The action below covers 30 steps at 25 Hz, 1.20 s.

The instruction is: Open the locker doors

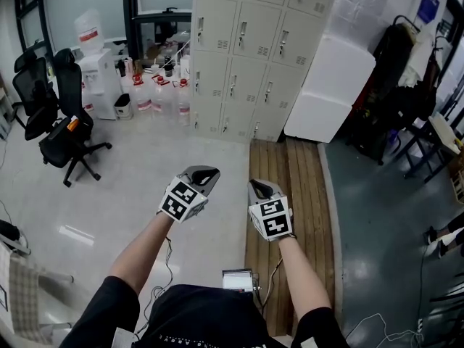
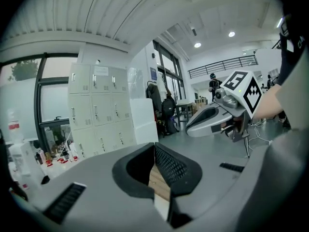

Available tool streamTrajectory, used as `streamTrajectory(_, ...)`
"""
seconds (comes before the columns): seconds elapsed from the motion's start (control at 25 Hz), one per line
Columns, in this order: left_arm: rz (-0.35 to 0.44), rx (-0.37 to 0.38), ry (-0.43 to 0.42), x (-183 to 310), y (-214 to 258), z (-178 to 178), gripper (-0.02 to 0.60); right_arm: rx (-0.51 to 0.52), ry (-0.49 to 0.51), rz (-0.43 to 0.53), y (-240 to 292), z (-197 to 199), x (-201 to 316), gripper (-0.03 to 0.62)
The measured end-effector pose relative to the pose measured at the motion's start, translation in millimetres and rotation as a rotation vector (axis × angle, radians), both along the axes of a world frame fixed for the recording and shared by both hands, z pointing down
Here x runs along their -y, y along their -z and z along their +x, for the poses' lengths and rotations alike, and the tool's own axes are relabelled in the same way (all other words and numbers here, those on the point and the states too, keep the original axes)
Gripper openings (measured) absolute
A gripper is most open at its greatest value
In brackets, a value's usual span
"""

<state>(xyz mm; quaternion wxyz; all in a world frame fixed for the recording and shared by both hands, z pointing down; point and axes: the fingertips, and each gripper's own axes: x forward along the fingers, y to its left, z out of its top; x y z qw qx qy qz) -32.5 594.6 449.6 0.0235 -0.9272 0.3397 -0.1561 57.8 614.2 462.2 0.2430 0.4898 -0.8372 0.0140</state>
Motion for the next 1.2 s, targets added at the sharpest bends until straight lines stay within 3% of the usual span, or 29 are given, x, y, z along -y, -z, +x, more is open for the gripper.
streamTrajectory(0.32,-0.019,0.03,0.054,20,-16,39,0.02,0.012,0.013,-0.007,-14,50,19,0.032)
streamTrajectory(0.56,-0.041,0.057,0.058,53,-36,45,0.02,0.031,0.01,-0.02,-29,61,53,0.032)
streamTrajectory(0.88,-0.069,0.03,0.033,148,-58,25,0.02,-0.009,-0.012,-0.047,-49,41,136,0.032)
streamTrajectory(1.2,-0.064,0.025,-0.011,274,-51,-13,0.02,-0.016,-0.055,-0.055,-41,5,254,0.032)
